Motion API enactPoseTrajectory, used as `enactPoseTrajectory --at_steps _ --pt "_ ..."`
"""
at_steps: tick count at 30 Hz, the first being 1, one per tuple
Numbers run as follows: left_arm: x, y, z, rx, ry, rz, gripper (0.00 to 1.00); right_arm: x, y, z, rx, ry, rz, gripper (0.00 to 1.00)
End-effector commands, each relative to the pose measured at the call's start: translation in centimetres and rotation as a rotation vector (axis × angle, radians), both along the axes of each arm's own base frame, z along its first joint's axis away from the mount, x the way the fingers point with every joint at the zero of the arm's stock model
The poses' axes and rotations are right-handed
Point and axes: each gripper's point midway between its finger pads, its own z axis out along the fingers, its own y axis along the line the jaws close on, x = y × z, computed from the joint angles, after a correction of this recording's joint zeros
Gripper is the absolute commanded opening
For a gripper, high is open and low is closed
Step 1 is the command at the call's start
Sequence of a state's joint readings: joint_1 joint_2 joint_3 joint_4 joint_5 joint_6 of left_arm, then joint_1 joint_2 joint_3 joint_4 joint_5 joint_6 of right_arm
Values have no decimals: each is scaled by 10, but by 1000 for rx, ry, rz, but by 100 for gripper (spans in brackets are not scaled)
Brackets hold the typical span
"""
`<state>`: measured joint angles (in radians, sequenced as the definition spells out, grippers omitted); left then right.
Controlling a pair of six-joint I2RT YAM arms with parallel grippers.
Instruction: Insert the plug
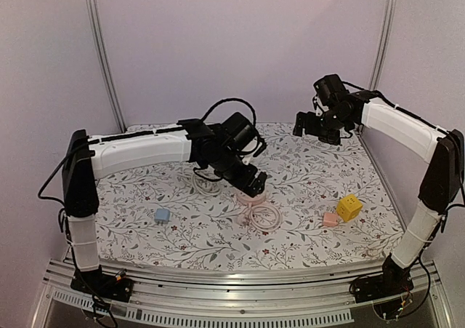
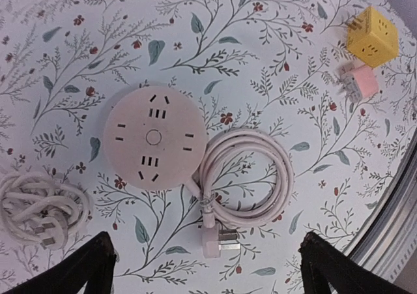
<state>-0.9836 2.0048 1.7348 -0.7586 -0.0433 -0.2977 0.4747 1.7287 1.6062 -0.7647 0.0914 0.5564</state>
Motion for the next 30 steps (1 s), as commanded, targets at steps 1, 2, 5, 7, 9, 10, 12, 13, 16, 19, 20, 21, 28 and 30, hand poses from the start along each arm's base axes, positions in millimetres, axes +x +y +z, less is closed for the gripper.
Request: enactPoseTrajectory --at_steps 1,2,5,7,9,10,12,13,16,19,20,21,28,30 --pt "9 13 53 -39 -116 32 99 -8 -2 3 18 27 -3 99" --pt "11 18 60 -44 -132 46 100 -9 0 -1 24 42 4 99" --pt "15 41 85 -64 -183 104 100 -16 3 -13 26 97 21 99" --pt "15 59 94 -51 -220 139 99 -24 0 -28 24 150 2 99" --pt "12 79 97 -32 -247 166 99 -35 -2 -41 35 216 -24 99" --pt "9 89 94 -20 -253 177 99 -43 -1 -48 48 258 -28 99" --pt "2 107 92 -9 -261 198 99 -62 -9 -67 28 352 -68 99" --pt "-2 116 88 -5 -257 207 99 -72 -17 -75 2 396 -103 99" --pt "-17 134 81 -21 -242 208 100 -100 -46 -97 -79 504 -252 99" --pt "-33 142 76 -77 -225 187 99 -121 -59 -115 -81 562 -287 99" --pt "-37 143 76 -101 -225 181 99 -125 -65 -115 -67 569 -298 99" --pt "-41 143 77 -127 -225 170 99 -127 -74 -117 -59 576 -316 99" --pt "-53 146 92 -220 -235 152 99 -124 -117 -105 2 529 -373 99" --pt "-55 145 90 -220 -224 142 100 -126 -125 -106 -35 525 -378 99"
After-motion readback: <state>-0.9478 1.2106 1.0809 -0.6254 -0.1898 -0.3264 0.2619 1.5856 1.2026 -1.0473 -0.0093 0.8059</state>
